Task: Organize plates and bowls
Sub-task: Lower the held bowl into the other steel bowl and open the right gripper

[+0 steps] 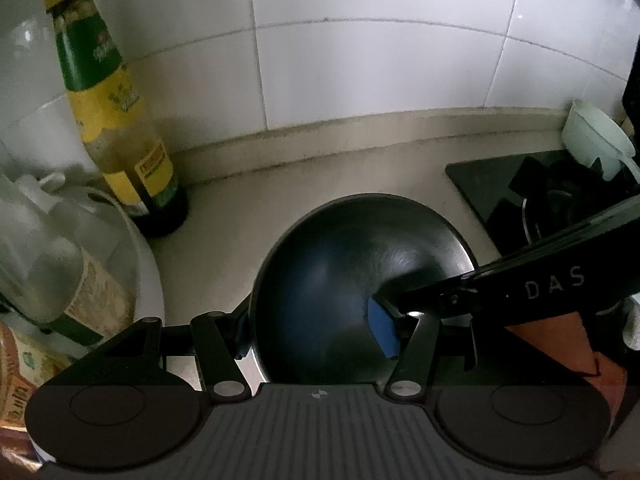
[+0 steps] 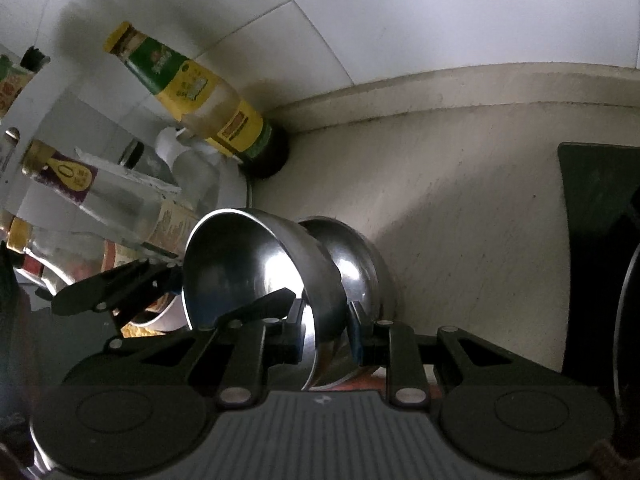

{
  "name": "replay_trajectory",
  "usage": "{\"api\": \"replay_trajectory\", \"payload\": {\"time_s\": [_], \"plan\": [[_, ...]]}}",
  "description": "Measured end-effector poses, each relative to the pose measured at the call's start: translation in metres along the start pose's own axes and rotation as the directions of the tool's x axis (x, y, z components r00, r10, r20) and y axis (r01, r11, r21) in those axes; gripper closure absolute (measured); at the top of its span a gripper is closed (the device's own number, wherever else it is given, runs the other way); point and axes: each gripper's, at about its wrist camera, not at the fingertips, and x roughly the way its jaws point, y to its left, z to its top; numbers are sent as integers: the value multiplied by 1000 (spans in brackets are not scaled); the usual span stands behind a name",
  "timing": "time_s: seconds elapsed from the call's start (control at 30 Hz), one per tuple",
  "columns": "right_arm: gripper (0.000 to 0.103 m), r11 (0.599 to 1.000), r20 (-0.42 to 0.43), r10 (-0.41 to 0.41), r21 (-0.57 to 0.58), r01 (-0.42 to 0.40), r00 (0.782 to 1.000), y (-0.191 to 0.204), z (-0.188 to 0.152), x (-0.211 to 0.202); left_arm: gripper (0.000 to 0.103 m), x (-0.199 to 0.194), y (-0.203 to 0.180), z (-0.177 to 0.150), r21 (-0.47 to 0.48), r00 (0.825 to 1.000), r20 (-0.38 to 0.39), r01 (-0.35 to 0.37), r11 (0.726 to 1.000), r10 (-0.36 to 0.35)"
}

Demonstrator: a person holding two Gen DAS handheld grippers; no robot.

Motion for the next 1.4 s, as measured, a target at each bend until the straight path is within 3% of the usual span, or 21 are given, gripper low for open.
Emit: {"api": "replay_trajectory", "payload": {"time_s": [0.2,0.47,1.4], "plan": [[77,998,4,-43,-39,43,999,6,0,4,34,3,3,-3,-4,1000,-4,-11,1000,11],[66,979,124,-142,-128,158,982,15,3,-15,28,-8,9,-1,-27,999,29,-13,1000,14],[61,976,117,-130,-158,148,985,23,-12,-21,18,-36,3,-30,-17,998,44,-33,999,34]]}}
